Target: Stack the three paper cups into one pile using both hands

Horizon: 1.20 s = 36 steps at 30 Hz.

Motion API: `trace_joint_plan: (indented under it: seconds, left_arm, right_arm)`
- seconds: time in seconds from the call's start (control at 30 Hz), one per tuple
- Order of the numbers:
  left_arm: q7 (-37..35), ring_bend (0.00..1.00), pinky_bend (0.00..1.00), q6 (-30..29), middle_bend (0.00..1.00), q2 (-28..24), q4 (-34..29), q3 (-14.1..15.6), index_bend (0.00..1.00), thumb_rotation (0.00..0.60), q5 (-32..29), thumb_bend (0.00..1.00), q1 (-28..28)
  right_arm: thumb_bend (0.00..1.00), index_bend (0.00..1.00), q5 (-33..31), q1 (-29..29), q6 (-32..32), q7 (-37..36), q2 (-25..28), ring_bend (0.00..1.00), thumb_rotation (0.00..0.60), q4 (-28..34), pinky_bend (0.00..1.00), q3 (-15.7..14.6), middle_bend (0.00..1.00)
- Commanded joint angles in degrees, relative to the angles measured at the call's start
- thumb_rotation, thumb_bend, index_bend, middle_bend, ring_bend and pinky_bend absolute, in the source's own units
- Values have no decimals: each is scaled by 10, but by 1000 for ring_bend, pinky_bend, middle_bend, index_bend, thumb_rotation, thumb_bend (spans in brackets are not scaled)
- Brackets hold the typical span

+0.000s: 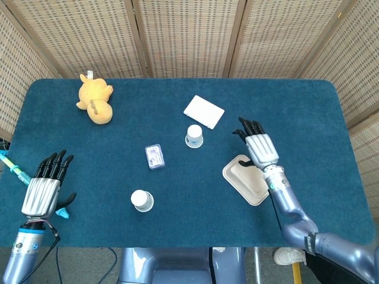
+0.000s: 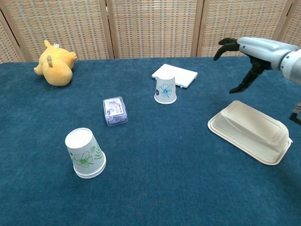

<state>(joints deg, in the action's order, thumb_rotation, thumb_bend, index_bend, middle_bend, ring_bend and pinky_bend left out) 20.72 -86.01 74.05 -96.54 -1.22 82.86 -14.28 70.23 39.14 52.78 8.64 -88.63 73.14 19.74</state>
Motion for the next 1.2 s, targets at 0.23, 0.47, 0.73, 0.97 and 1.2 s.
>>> trace_joint_plan:
  seconds: [0.23, 0.47, 0.73, 0.97, 1.2]
  left_arm:
    - [-15, 0, 96, 15, 0, -2, 8, -11, 59, 600, -11, 220, -2]
    - [-21, 0, 96, 25, 0, -3, 11, -18, 59, 600, -18, 220, -3]
    - [-26, 0, 95, 36, 0, -3, 13, -25, 60, 600, -27, 220, -4]
    - [-30, 0, 96, 50, 0, -3, 19, -31, 60, 600, -39, 219, -7]
    - [-29, 0, 95, 60, 0, -1, 23, -36, 60, 600, -49, 219, -9]
  right_arm:
    - [186, 282, -70, 104, -77, 28, -72, 0, 600, -111, 111, 52, 15]
    - [188, 284, -89, 146, -104, 25, -104, 0, 600, -175, 113, 54, 15]
    - [194, 302, -98, 186, -139, 3, -140, 0, 600, -246, 119, 52, 17]
    - [195, 320, -96, 222, -173, -25, -178, 0, 600, -319, 120, 47, 22]
    - [196, 329, -82, 250, -199, -60, -213, 0, 600, -385, 120, 39, 23]
